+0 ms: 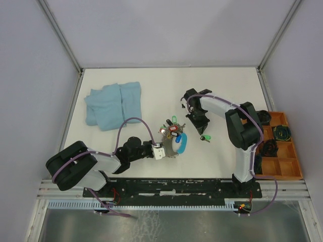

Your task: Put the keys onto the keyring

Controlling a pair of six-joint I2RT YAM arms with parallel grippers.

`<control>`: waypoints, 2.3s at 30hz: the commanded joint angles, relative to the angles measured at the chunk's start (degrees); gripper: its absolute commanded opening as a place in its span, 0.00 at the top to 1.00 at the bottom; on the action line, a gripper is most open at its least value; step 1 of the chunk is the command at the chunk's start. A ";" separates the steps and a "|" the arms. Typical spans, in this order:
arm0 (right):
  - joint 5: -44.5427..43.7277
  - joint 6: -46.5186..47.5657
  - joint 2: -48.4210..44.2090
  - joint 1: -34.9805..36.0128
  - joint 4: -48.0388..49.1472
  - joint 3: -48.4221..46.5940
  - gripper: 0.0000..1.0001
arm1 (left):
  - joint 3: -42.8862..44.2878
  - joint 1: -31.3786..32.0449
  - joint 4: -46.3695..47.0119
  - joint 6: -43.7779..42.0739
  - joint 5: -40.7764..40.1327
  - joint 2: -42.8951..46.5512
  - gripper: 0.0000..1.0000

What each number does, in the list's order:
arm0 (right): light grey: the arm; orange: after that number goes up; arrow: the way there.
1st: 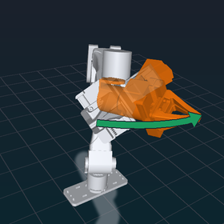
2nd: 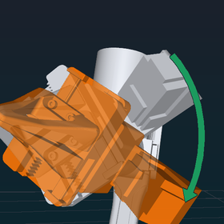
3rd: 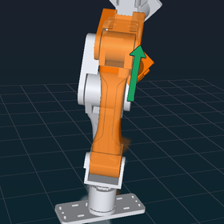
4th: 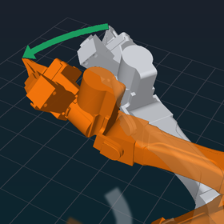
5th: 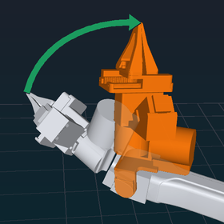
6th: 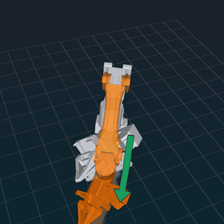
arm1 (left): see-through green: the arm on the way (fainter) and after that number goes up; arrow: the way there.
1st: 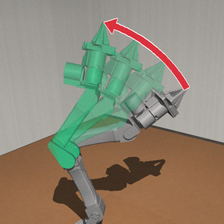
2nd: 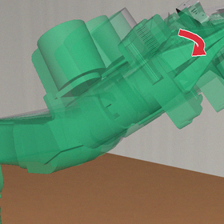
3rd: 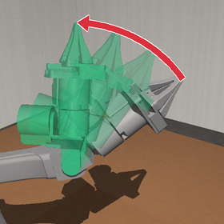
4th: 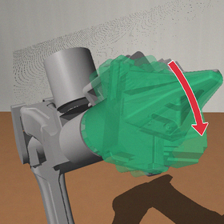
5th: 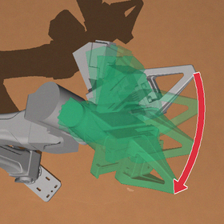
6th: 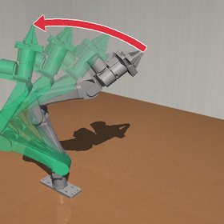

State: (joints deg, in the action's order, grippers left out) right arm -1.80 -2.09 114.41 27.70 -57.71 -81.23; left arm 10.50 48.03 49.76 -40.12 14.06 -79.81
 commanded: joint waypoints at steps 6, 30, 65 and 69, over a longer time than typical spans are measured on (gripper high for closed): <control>-4.26 -0.23 -5.65 1.84 6.03 1.22 0.69 | 1.10 0.37 2.42 -0.59 1.67 1.32 0.97; -18.65 -24.18 -34.71 5.72 49.15 42.56 0.67 | 1.19 0.39 2.49 -0.12 1.89 1.50 0.97; -18.19 -27.67 -33.66 6.22 47.47 43.87 0.88 | 1.45 0.40 2.45 0.13 2.11 1.13 0.97; -16.96 -26.26 -35.16 6.23 43.03 41.67 0.97 | 1.45 0.35 2.53 0.17 2.17 1.11 0.97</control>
State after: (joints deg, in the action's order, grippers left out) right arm -19.46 -29.06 81.45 33.65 -11.05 -36.86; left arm 10.50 48.10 49.34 -40.12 15.11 -79.48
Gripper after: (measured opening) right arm 0.062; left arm 0.043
